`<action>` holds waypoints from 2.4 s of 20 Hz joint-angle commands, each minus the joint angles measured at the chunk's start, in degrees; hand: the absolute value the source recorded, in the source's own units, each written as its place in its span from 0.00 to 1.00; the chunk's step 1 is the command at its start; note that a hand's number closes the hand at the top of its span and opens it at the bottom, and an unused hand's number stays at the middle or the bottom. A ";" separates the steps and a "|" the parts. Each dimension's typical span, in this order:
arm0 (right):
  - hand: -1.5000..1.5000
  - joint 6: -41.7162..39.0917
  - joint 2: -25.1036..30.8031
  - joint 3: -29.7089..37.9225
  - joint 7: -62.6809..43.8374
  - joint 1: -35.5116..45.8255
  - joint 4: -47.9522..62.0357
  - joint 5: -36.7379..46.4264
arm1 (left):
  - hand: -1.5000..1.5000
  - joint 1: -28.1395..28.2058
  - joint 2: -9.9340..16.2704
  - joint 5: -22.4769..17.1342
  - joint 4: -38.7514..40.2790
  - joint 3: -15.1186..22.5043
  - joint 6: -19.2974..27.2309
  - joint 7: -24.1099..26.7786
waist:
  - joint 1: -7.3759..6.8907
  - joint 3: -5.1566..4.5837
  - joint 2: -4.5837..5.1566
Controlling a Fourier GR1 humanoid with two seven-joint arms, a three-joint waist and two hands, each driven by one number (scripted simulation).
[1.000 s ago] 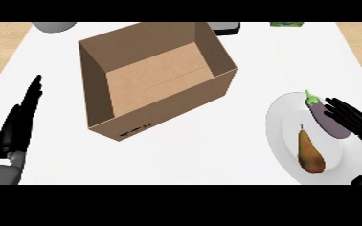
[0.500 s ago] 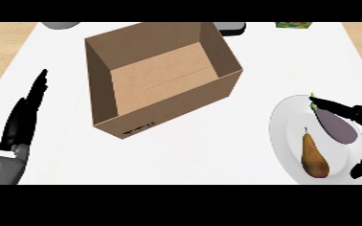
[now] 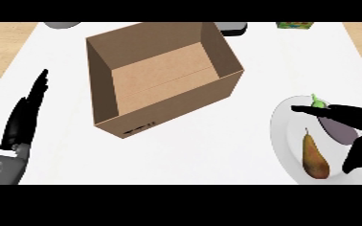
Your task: Pick the pear from the plate and place it in the cardboard box
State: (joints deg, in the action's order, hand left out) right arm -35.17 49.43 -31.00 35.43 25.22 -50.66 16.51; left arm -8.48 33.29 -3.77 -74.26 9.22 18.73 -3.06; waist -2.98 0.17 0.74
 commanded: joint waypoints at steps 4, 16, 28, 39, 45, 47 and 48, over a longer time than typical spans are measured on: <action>0.00 -2.70 -4.90 -5.65 11.23 5.52 11.22 6.88 | 0.50 1.03 0.01 0.40 1.26 -2.06 -1.07 2.26 | 0.97 -0.06 -0.15; 0.00 -3.08 -7.83 -7.95 14.24 9.36 14.60 4.83 | 0.50 0.23 -1.41 2.31 1.44 -2.26 -1.55 0.71 | 1.40 -0.10 -0.25; 0.00 -6.24 -3.95 -11.31 12.60 8.77 5.90 1.12 | 0.50 1.40 -0.60 2.38 -0.25 -4.77 -2.41 -1.44 | 2.28 -0.17 -0.69; 0.00 -2.59 -4.48 -13.91 4.47 3.76 1.20 2.70 | 0.50 2.96 -2.49 4.24 0.18 -6.11 -2.96 0.82 | 2.70 -0.18 -0.72; 1.00 8.98 -7.18 -8.42 1.08 0.16 -1.99 3.12 | 0.50 3.16 -3.27 5.63 -1.20 -6.67 -3.30 -0.43 | 3.09 -0.18 -0.87; 1.00 12.55 -12.41 -7.64 -3.04 1.22 -0.60 4.38 | 0.50 3.63 -5.63 7.49 -4.32 -5.09 -0.47 -2.77 | 2.79 -0.15 -0.85; 1.00 13.88 -10.08 -7.61 2.59 0.76 2.48 6.42 | 0.50 4.39 -0.92 3.36 -2.74 -9.26 -6.79 0.24 | 2.49 -0.15 -0.73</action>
State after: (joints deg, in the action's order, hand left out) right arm -23.85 42.27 -38.73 36.12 27.81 -49.81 20.40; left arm -4.94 30.10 1.11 -76.13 2.43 15.16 -3.45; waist -0.12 -0.94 -0.85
